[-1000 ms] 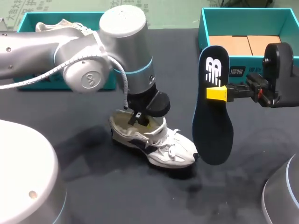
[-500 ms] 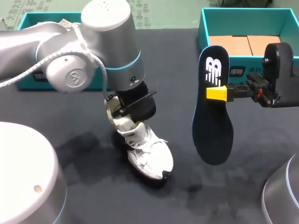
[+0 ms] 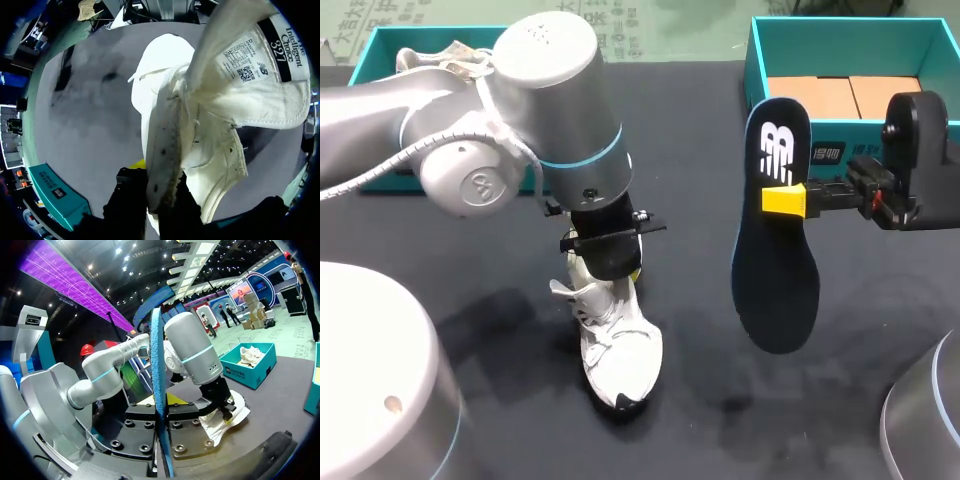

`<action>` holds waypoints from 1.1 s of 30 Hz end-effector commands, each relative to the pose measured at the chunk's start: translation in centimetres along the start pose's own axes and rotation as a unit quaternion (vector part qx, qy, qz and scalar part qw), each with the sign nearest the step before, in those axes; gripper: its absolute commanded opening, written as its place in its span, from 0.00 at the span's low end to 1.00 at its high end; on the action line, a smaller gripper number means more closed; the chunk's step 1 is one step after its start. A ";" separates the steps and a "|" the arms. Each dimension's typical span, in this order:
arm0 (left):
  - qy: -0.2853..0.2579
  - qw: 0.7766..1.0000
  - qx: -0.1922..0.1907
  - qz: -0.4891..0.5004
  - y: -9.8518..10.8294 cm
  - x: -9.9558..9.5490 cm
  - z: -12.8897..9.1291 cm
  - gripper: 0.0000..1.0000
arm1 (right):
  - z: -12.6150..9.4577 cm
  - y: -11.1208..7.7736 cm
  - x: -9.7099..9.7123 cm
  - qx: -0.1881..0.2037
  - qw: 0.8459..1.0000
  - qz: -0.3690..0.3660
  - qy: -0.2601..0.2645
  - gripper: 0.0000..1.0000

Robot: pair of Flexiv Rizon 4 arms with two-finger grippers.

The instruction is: Take the shoe out of the shoebox, open the shoe tongue, remove and reinsert the insole, then place the shoe into the shoebox

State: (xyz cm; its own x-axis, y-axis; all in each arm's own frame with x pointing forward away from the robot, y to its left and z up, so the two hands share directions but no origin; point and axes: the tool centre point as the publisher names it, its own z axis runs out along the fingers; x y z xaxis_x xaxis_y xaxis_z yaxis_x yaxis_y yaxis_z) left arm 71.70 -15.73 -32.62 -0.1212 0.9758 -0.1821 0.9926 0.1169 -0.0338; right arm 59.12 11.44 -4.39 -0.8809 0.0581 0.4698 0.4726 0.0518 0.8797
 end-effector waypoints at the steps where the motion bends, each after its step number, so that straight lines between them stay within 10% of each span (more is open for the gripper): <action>1: 0.006 1.000 0.012 0.005 0.8 -1.0 0.7 0.00 | -0.1 -0.3 0.4 -0.003 1.000 0.000 -0.004 0.00; 33: 0.045 0.997 0.029 0.054 -1.9 -3.5 6.5 0.00 | -0.1 -0.3 0.4 -0.003 1.000 0.000 -0.004 0.00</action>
State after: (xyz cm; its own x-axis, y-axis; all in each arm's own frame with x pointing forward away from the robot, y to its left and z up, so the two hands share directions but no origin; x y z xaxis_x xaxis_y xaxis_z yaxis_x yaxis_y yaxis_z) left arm 69.83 -19.47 -37.30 -0.0098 0.9936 -0.1123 0.9975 0.0018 -0.0707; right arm 59.12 11.44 -4.39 -0.8809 0.0581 0.4698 0.4726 0.0518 0.8798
